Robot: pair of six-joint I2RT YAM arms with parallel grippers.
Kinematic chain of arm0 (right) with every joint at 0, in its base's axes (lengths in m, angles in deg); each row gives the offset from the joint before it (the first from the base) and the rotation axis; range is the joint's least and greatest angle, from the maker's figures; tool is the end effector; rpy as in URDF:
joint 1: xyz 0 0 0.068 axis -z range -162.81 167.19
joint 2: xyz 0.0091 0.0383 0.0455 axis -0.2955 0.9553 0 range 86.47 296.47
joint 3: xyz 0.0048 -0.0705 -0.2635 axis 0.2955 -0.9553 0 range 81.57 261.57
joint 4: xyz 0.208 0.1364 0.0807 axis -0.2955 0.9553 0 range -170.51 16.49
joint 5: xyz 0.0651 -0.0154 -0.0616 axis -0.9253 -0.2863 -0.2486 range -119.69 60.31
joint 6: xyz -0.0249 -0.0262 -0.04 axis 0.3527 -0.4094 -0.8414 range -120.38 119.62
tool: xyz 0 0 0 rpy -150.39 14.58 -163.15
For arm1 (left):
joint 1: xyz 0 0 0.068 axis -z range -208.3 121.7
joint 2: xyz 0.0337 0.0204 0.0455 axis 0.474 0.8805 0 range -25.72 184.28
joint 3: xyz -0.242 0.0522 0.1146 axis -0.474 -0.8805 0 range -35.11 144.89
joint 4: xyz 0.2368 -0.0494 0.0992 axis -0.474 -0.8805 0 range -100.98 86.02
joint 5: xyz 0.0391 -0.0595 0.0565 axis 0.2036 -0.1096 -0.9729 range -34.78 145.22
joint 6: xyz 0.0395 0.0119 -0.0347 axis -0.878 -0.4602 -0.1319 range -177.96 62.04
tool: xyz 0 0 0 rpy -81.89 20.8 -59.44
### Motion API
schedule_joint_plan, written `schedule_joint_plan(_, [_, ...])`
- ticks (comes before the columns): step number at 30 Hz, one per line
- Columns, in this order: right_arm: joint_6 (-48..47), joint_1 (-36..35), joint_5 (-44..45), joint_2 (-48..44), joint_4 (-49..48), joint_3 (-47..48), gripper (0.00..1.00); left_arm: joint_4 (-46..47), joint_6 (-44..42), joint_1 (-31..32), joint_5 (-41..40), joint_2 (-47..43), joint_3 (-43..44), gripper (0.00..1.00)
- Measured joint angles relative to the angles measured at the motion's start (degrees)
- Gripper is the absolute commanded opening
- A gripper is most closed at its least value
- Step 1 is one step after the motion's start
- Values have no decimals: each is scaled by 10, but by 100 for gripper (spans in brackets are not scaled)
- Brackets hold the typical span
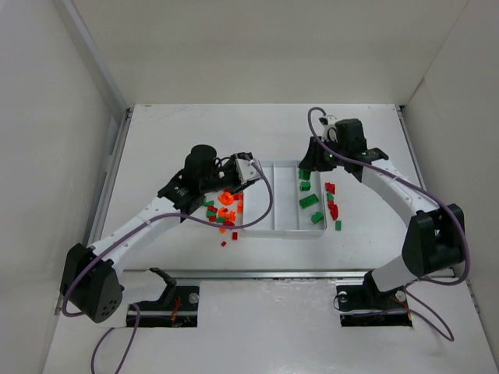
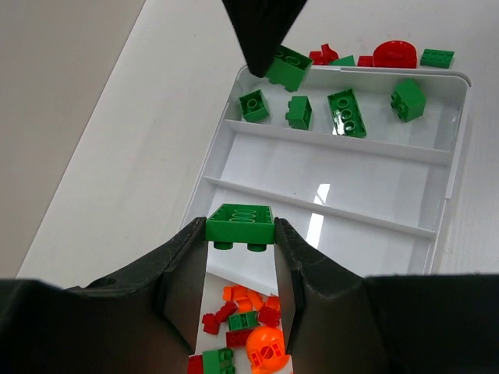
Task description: Sort the legos into containers by color
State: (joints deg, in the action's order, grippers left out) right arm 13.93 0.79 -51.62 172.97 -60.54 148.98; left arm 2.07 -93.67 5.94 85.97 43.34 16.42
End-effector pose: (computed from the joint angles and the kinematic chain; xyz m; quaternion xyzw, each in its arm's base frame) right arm 0.3207 0.1082 0.2861 -0.0980 0.8847 0.2773 0.3617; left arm 0.2212 -0.1724 0.3227 0.5654 0.5156 -0.1974 0.6128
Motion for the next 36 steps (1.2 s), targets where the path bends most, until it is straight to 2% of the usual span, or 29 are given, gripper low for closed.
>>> schedule_joint_plan(4, [-24, 3, 86, 1, 24, -30, 1, 1, 0, -4, 0, 3, 0, 0])
schedule_joint_plan(7, [-33, 3, 115, 10, 27, -32, 6, 2, 1, -6, -1, 3, 0, 0])
schedule_joint_plan(10, [-39, 3, 135, 26, 25, -32, 37, 3, 4, -7, -2, 3, 0, 0])
schedule_joint_plan(12, [-45, 3, 143, 43, 26, -31, 69, 7, 6, -7, -2, 3, 0, 0])
schedule_joint_plan(14, [-53, 3, 143, 58, 29, -27, 82, 9, 7, -8, -2, 3, 0, 0])
schedule_joint_plan(15, [-59, 3, 141, 64, 31, -24, 97, 10, 7, -10, -1, 3, 0, 0])
schedule_joint_plan(16, [-64, 3, 138, 67, 32, -22, 100, 11, 7, -10, 2, 3, 0, 0])
schedule_joint_plan(21, [-113, 2, 112, 40, 30, -22, 100, 17, 14, -14, 30, 3, 0, 0])
schedule_joint_plan(25, [-189, -16, 62, -72, -5, -64, 100, 26, 29, -21, 86, 3, 0, 0])
schedule_joint_plan(30, [-317, -134, 4, -222, -70, -122, 100, 42, 37, -25, 159, 5, 3, 0])
schedule_joint_plan(33, [-374, -188, -6, -237, -90, -124, 100, 38, 18, -25, 195, 12, 16, 0])
schedule_joint_plan(36, [-412, -199, -14, -210, -97, -119, 100, 35, -5, -25, 229, 21, 33, 0])
